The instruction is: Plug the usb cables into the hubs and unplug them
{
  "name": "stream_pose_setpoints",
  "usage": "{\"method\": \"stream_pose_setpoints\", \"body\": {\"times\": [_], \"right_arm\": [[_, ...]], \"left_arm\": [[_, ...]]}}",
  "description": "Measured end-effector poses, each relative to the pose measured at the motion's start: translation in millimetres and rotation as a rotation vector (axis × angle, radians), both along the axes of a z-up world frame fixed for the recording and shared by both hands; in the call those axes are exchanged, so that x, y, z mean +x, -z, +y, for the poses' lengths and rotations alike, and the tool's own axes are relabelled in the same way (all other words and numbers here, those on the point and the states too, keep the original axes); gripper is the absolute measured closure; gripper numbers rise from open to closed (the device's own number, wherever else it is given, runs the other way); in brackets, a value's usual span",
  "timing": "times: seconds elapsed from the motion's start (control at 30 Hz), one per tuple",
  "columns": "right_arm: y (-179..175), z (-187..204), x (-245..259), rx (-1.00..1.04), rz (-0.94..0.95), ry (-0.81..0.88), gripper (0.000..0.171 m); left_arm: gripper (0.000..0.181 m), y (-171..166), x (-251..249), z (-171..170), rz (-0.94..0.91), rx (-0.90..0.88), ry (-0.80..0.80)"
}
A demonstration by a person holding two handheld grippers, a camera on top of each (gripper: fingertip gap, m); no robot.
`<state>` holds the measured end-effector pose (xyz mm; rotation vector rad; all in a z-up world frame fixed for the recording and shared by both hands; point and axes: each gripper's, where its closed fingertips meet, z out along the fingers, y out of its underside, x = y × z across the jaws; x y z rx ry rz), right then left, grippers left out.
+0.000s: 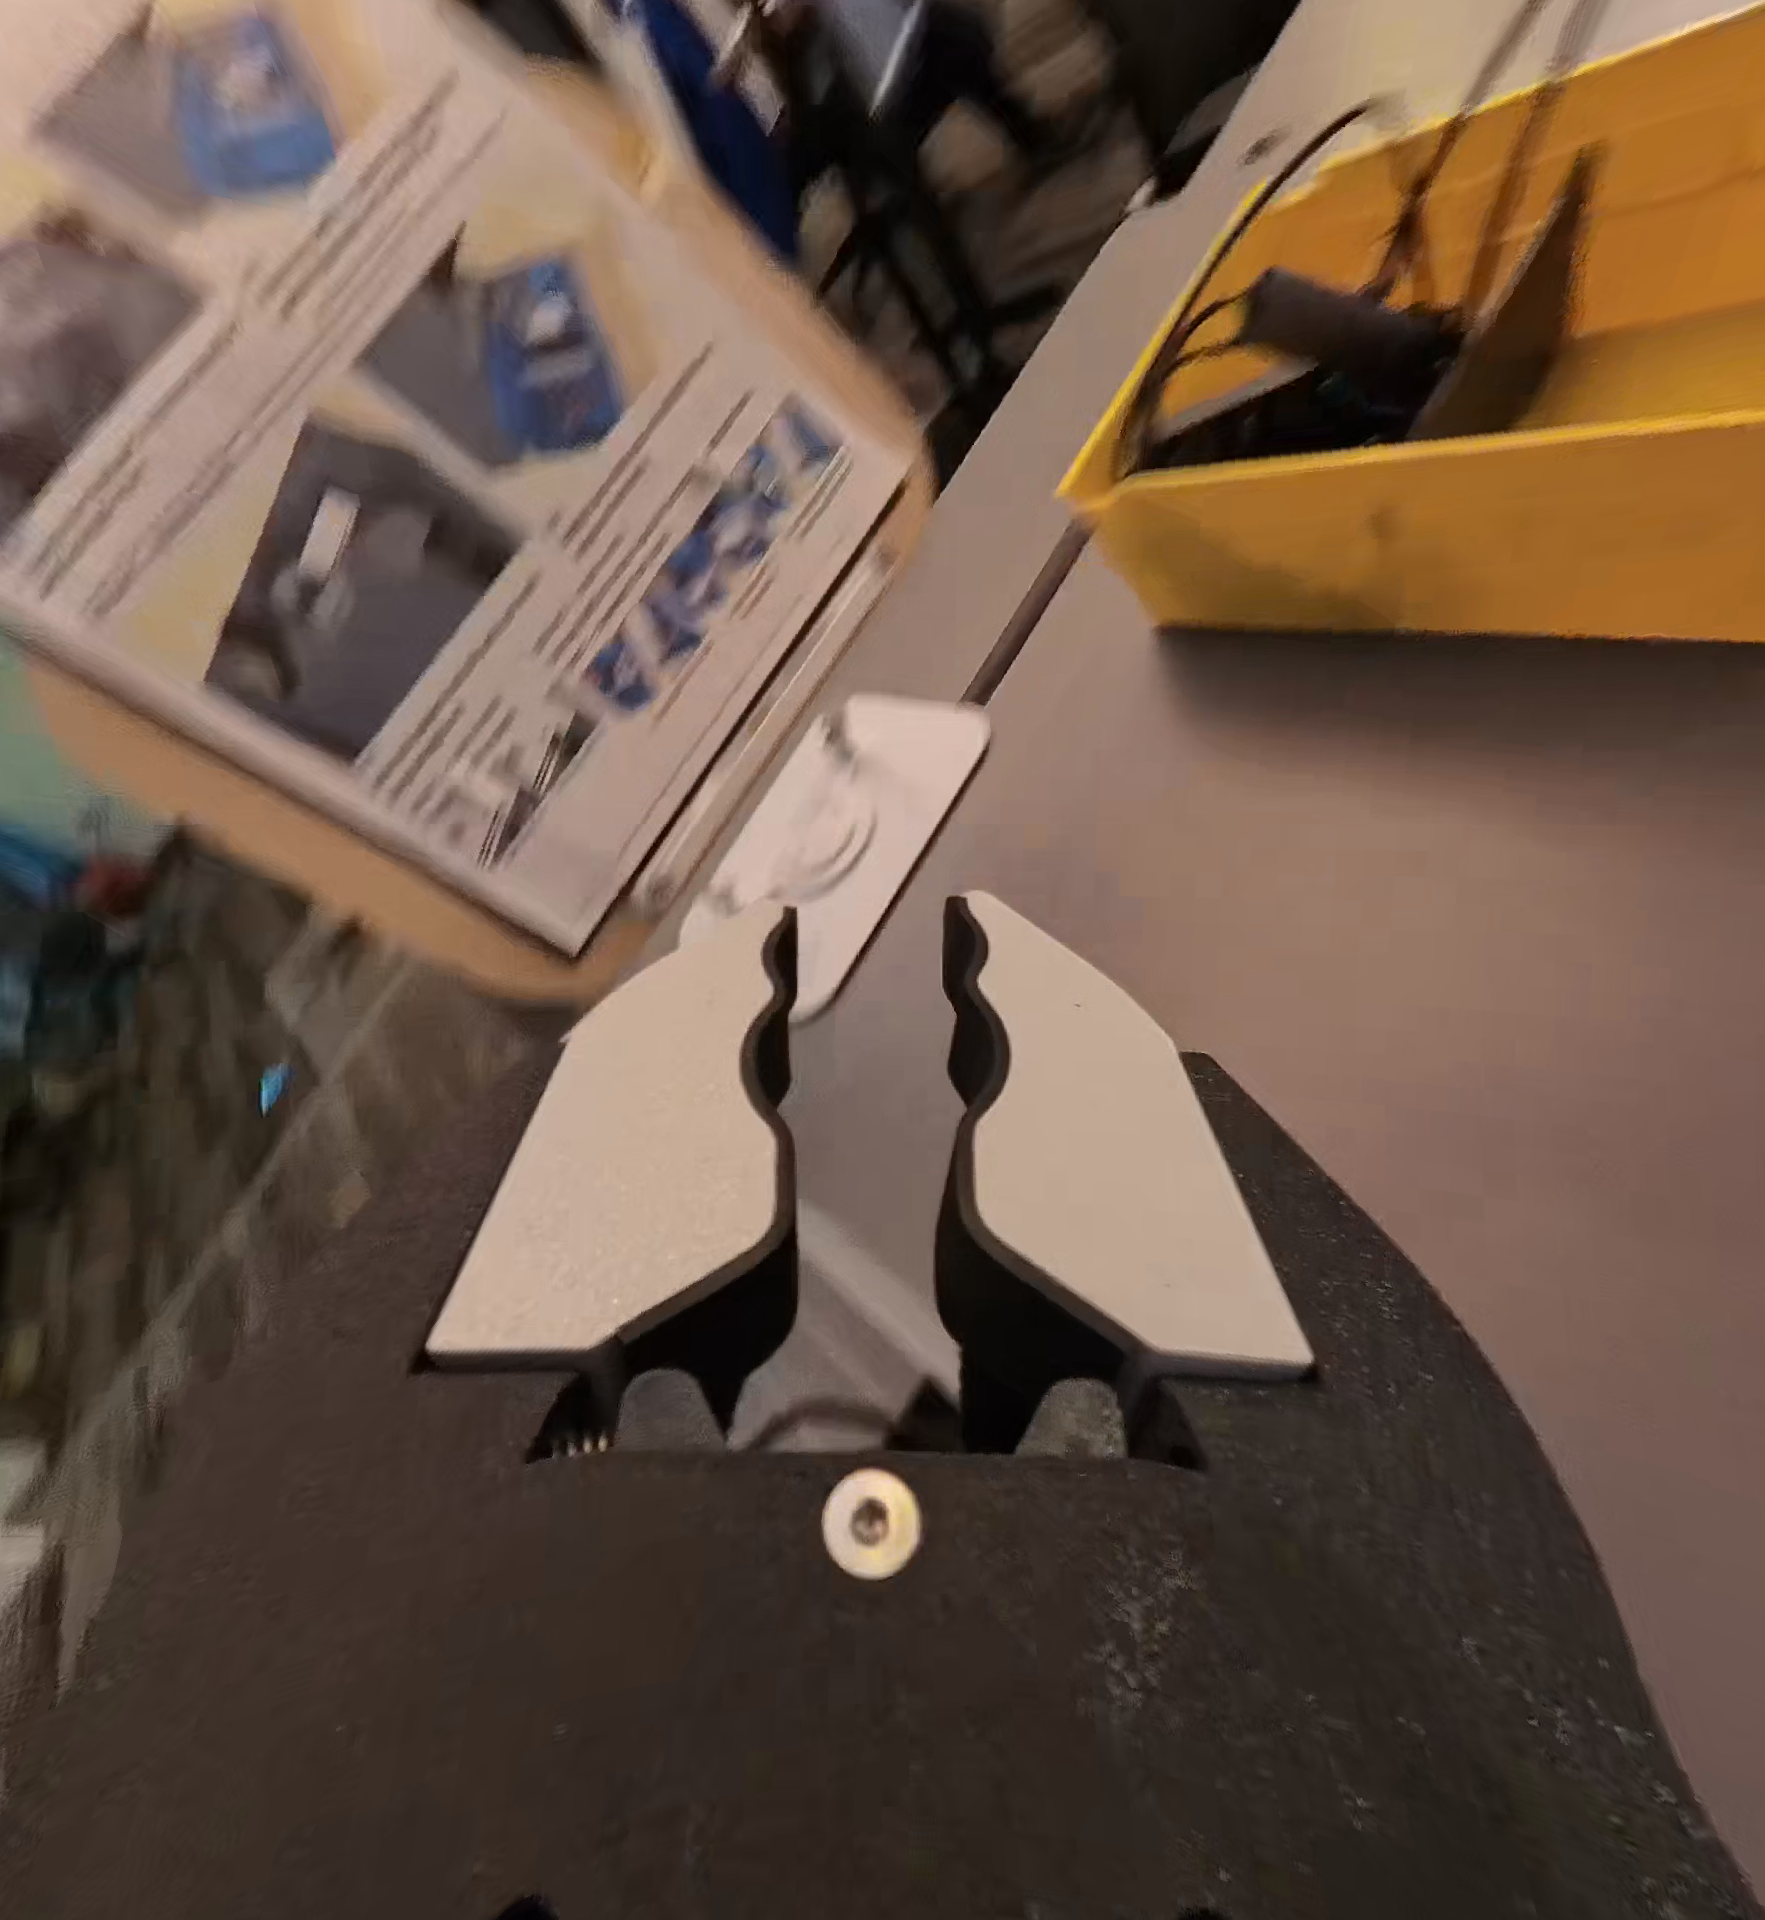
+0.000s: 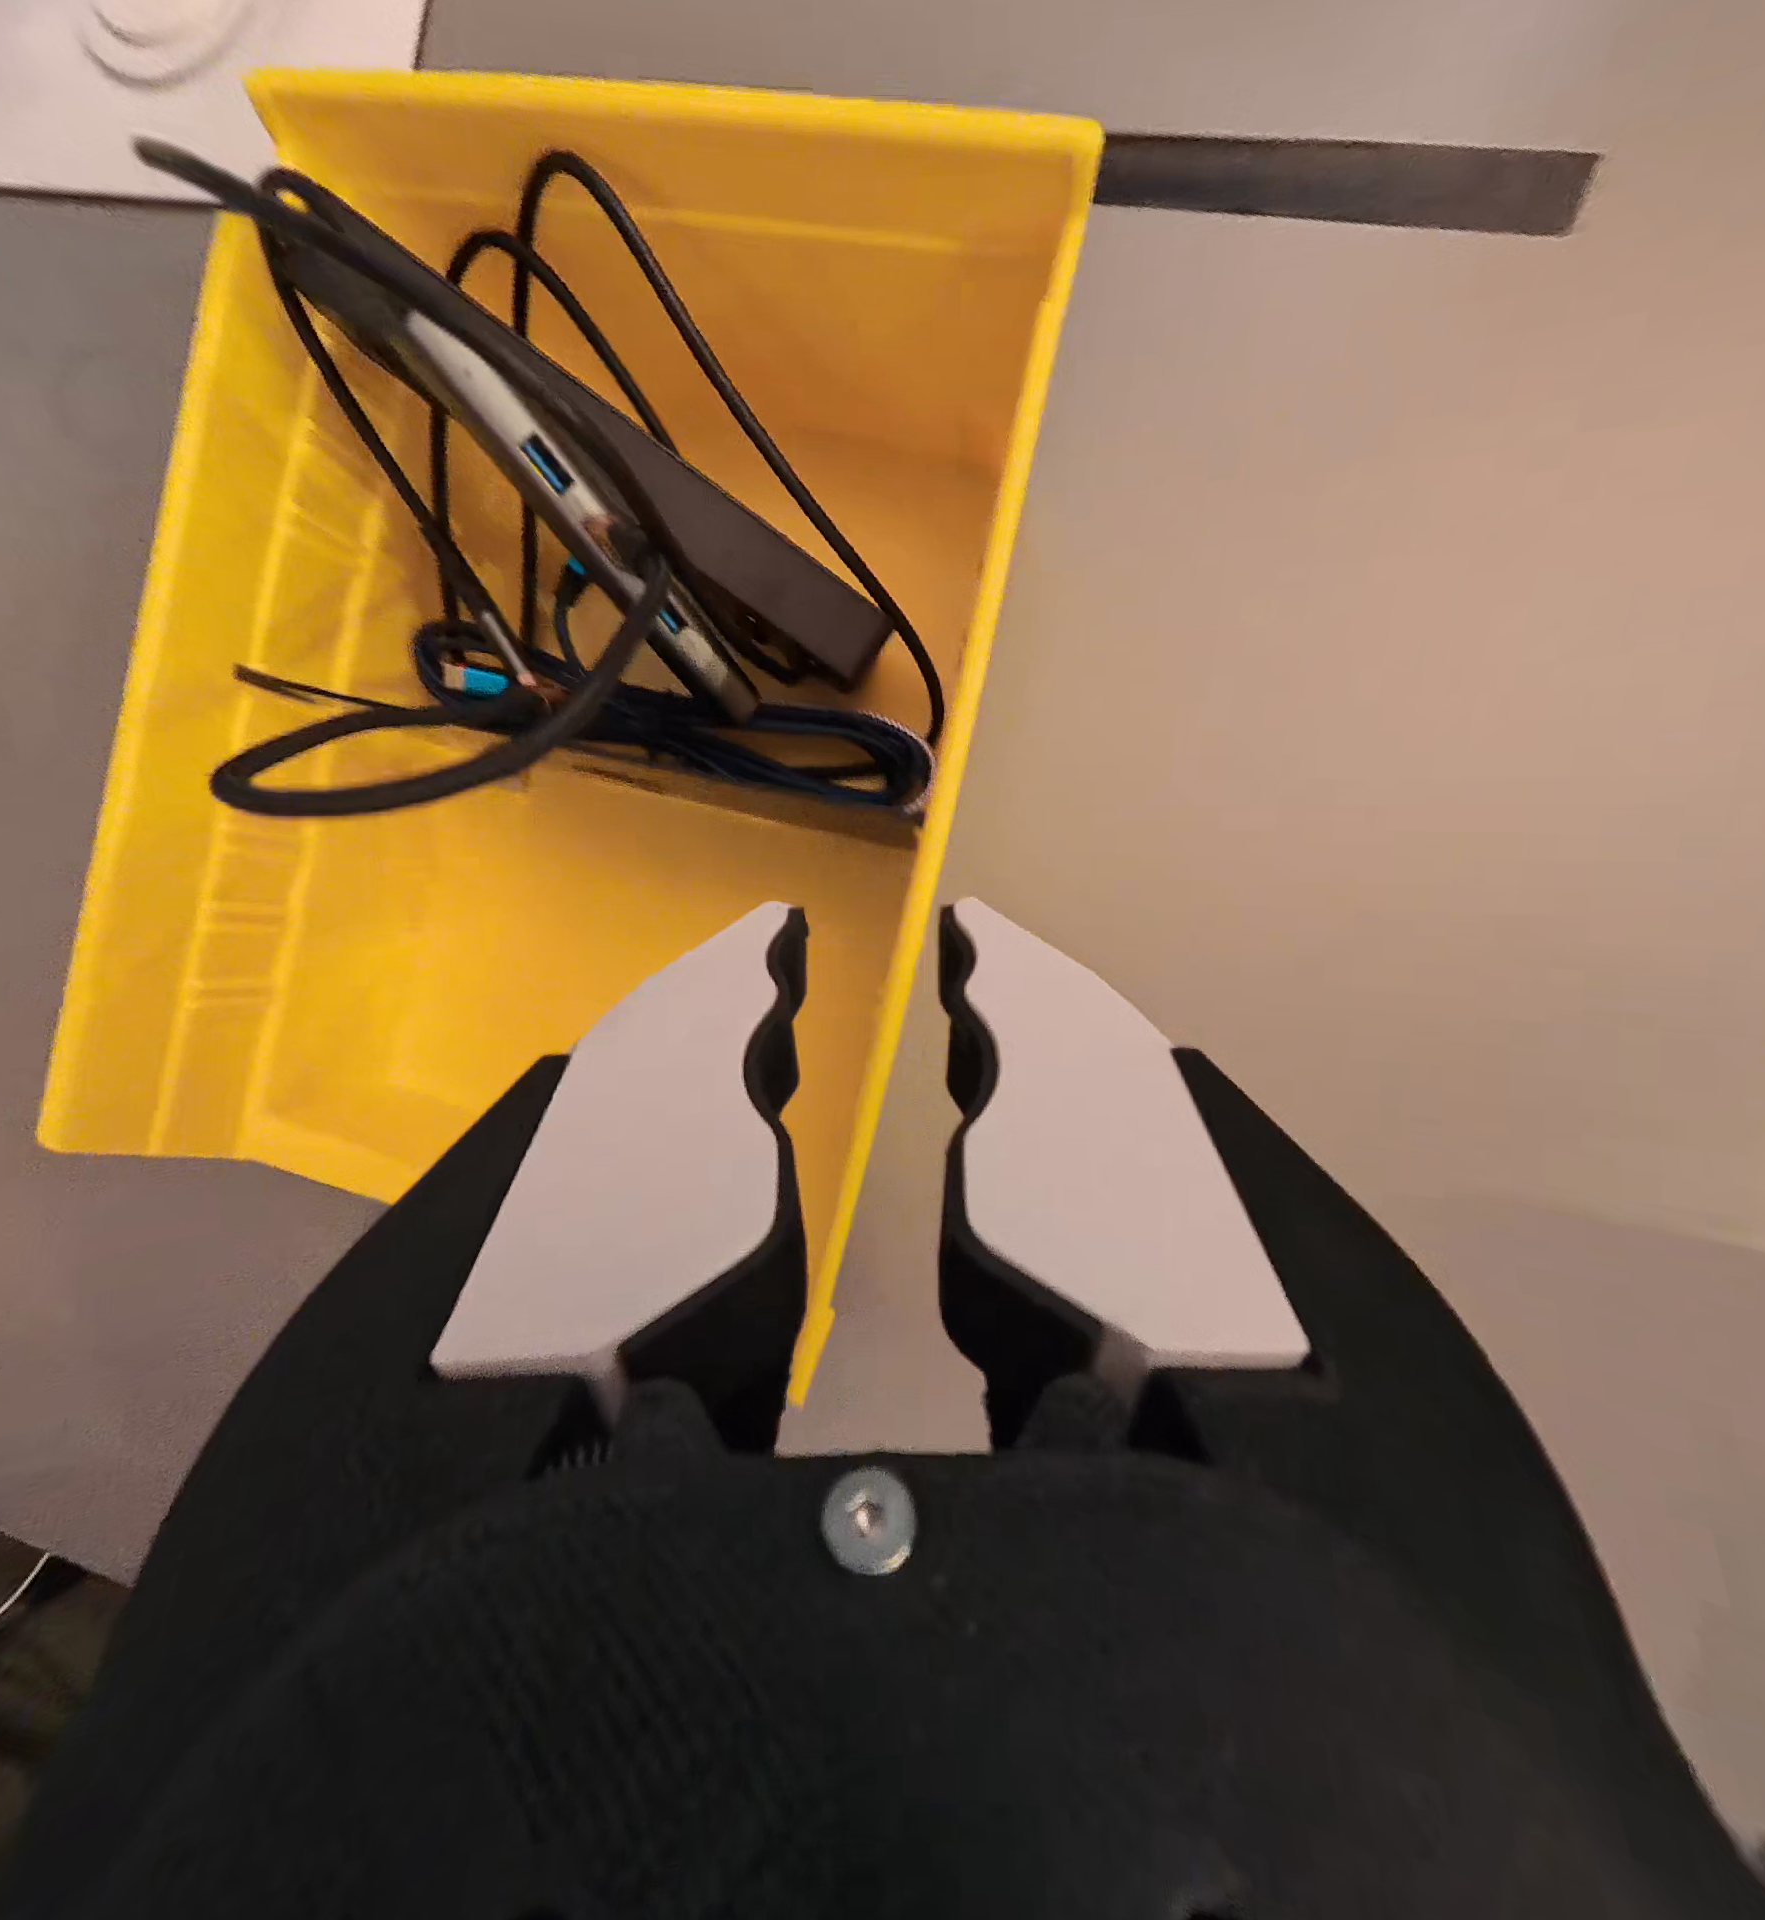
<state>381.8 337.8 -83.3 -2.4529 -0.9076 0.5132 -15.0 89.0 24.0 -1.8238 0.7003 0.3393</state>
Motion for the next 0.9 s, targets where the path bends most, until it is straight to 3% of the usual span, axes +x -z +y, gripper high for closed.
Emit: {"method": "stream_pose_setpoints", "body": {"times": [0.2, 0.3, 0.43, 0.5, 0.6, 0.7, 0.9], "right_arm": [[19, -6, 15, -0.052, -0.109, 0.035, 0.143], [40, -8, 14, -0.132, -0.158, 0.027, 0.144], [60, -13, 8, -0.239, -0.174, 0.022, 0.153], [66, -20, 4, -0.306, -0.177, 0.014, 0.163], [68, -21, 4, -0.329, -0.195, 0.042, 0.163], [68, -26, 3, -0.355, -0.200, 0.049, 0.163], [68, -42, -6, -0.396, -0.239, 0.005, 0.164]], "left_arm": [[0.150, 30, -136, -59, -0.165, -0.250, -0.551], [0.145, 43, -184, -81, -0.256, -0.277, -0.719], [0.132, 58, -214, -103, -0.377, -0.303, -0.834], [0.127, 76, -233, -125, -0.363, -0.389, -0.954], [0.126, 108, -248, -147, -0.463, -0.519, -1.051], [0.128, 135, -264, -163, -0.532, -0.593, -1.123], [0.153, 179, -245, -179, -0.706, -0.836, -1.099]]}}
